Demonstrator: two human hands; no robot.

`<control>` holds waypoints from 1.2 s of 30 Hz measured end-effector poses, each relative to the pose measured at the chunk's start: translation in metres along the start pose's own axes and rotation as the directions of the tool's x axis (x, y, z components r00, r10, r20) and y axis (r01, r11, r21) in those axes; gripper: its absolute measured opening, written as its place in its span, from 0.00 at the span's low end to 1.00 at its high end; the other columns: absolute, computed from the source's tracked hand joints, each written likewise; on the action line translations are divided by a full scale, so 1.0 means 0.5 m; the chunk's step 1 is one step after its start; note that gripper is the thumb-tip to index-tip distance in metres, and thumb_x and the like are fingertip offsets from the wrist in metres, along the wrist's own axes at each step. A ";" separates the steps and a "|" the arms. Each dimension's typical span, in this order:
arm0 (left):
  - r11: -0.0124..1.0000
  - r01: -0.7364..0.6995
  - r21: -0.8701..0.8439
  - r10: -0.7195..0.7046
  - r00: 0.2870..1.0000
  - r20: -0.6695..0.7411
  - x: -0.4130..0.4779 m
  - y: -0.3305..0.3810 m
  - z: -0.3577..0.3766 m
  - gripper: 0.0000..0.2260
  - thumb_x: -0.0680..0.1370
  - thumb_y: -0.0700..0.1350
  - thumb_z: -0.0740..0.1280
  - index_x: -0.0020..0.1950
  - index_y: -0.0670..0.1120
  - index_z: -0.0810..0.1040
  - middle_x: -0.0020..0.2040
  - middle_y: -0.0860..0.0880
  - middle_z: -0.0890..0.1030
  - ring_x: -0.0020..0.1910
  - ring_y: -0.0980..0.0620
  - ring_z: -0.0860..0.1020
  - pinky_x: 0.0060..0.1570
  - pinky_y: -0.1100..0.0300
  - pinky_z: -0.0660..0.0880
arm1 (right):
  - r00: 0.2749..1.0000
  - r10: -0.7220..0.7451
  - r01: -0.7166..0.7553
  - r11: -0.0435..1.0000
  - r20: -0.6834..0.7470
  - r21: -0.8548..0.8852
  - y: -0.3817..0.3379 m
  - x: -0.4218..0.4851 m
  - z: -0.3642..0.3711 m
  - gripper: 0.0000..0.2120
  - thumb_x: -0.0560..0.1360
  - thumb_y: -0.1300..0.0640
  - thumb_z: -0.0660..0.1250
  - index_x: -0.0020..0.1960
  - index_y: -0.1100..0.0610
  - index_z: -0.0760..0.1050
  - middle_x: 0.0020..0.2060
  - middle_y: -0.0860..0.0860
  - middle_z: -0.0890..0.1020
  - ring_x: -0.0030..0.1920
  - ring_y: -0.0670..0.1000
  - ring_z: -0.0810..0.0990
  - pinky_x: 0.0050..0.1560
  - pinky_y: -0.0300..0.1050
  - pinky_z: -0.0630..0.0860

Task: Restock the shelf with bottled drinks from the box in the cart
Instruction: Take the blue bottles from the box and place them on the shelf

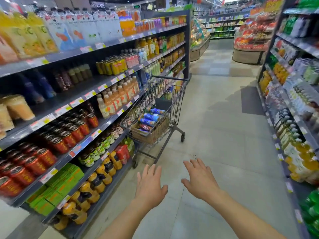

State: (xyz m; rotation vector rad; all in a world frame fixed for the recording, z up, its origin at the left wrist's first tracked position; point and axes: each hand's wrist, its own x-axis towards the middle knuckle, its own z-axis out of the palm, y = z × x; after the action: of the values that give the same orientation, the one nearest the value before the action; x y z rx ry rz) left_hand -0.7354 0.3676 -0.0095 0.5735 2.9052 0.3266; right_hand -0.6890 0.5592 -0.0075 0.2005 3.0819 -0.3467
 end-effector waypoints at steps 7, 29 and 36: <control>0.999 0.046 0.028 -0.047 0.998 0.037 0.169 -0.019 0.001 0.34 0.80 0.57 0.62 0.81 0.51 0.51 0.81 0.49 0.53 0.80 0.44 0.46 0.77 0.39 0.45 | 1.000 -0.021 0.021 1.000 0.017 -0.016 0.038 0.184 0.003 0.30 0.79 0.41 0.60 0.76 0.51 0.57 0.71 0.49 0.65 0.73 0.55 0.58 0.68 0.56 0.63; 1.000 0.001 0.003 -0.002 0.998 0.066 0.876 -0.189 -0.084 0.35 0.79 0.57 0.61 0.81 0.50 0.51 0.81 0.49 0.53 0.80 0.45 0.47 0.77 0.38 0.48 | 0.997 0.070 -0.070 0.998 0.014 -0.008 0.066 0.884 -0.001 0.32 0.77 0.41 0.60 0.78 0.50 0.56 0.73 0.48 0.64 0.76 0.55 0.55 0.71 0.59 0.61; 0.997 0.083 -0.005 -0.082 0.993 0.080 1.112 -0.174 -0.060 0.35 0.79 0.58 0.62 0.81 0.50 0.50 0.82 0.49 0.51 0.80 0.44 0.46 0.77 0.38 0.47 | 1.000 -0.021 0.021 1.000 0.000 -0.023 0.156 1.140 -0.004 0.32 0.76 0.41 0.61 0.76 0.49 0.58 0.70 0.48 0.66 0.73 0.55 0.59 0.67 0.57 0.65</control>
State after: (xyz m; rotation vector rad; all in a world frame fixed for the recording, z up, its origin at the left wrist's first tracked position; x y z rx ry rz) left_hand -1.2802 0.5009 -0.0663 0.4528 2.8396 0.2978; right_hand -1.2438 0.7059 -0.0499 0.1675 3.0889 -0.3118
